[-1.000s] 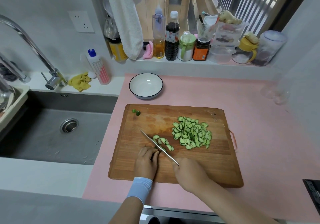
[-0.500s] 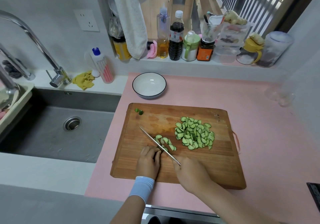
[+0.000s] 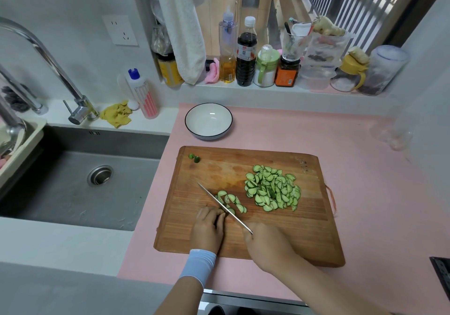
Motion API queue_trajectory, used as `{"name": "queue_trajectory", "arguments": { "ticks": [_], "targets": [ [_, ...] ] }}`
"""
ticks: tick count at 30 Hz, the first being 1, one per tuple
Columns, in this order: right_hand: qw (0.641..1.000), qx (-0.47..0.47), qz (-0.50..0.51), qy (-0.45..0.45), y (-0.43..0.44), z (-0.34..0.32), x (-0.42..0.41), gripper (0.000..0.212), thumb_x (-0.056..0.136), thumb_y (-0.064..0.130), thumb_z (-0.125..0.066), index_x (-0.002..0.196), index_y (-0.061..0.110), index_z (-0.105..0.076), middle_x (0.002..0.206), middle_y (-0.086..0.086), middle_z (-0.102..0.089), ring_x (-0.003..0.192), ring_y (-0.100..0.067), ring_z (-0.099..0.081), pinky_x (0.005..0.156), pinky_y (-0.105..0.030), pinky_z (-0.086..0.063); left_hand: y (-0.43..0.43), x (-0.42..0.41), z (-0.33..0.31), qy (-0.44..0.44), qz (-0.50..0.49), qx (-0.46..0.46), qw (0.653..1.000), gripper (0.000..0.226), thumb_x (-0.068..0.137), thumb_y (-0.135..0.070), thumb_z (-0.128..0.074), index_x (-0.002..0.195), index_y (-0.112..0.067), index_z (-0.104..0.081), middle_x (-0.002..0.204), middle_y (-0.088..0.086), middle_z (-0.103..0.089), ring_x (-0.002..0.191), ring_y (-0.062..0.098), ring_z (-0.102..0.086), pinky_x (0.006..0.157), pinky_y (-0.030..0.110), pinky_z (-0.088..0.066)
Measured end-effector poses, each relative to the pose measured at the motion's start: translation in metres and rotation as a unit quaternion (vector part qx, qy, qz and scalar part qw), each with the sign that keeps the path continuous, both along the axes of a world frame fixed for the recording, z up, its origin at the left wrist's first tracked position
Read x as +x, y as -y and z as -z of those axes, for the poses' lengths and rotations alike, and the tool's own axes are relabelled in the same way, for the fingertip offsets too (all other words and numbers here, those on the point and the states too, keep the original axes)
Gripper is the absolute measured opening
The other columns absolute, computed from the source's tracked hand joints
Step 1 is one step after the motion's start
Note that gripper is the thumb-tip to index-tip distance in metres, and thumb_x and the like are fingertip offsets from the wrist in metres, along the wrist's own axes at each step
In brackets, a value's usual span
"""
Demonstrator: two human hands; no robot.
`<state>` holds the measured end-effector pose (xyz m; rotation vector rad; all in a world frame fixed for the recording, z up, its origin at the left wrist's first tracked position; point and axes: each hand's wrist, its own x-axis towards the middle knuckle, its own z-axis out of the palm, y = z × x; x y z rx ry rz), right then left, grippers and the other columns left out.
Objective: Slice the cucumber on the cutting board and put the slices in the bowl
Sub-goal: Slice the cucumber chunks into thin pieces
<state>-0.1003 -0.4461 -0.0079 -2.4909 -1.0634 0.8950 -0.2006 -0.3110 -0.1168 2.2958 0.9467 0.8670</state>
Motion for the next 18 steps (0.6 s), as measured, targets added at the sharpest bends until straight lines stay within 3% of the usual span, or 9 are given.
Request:
{"name": "queue_trajectory", "arguments": {
  "ticks": [4, 9, 13, 18],
  "targets": [
    [1.0, -0.007, 0.01, 0.0, -0.02, -0.001, 0.002, 0.03, 0.099, 0.033, -0.043, 0.082, 0.017, -0.06, 0.075, -0.001, -0.064, 0.073, -0.027, -0.061, 0.059, -0.03, -0.038, 0.0, 0.001, 0.0, -0.003, 0.001, 0.004, 1.0, 0.013, 0.077, -0.001, -0.079, 0.078, -0.01, -0.069, 0.079, -0.001, -0.061, 0.08, 0.013, -0.051, 0.081, 0.011, -0.037],
    [1.0, -0.008, 0.009, 0.007, -0.024, -0.002, 0.002, 0.038, 0.101, 0.035, -0.044, 0.066, 0.02, -0.046, 0.063, 0.004, -0.051, 0.065, -0.023, -0.051, 0.06, -0.029, -0.034, 0.0, 0.0, -0.001, 0.0, 0.003, 0.004, 1.0, 0.014, 0.077, -0.001, -0.079, 0.078, -0.011, -0.068, 0.079, -0.001, -0.06, 0.08, 0.012, -0.049, 0.086, 0.004, -0.031],
    [1.0, 0.009, 0.003, 0.008, -0.017, -0.001, 0.001, 0.028, 0.1, 0.035, -0.042, 0.083, 0.022, -0.06, 0.068, 0.003, -0.056, 0.065, -0.022, -0.054, 0.058, -0.032, -0.038, 0.001, 0.0, -0.002, 0.004, 0.002, 0.008, 1.0, 0.015, 0.077, -0.001, -0.079, 0.077, -0.011, -0.068, 0.078, -0.002, -0.06, 0.079, 0.012, -0.049, 0.081, 0.009, -0.035],
    [0.999, 0.032, -0.002, 0.002, 0.002, -0.002, 0.002, 0.04, 0.101, 0.036, -0.043, 0.061, 0.032, -0.04, 0.06, 0.007, -0.046, 0.061, -0.018, -0.046, 0.047, -0.025, -0.028, 0.0, 0.0, -0.003, 0.008, 0.006, 0.004, 1.0, 0.015, 0.078, -0.002, -0.078, 0.078, -0.012, -0.068, 0.079, -0.004, -0.061, 0.08, 0.011, -0.051, 0.08, 0.012, -0.038]
  ]
}}
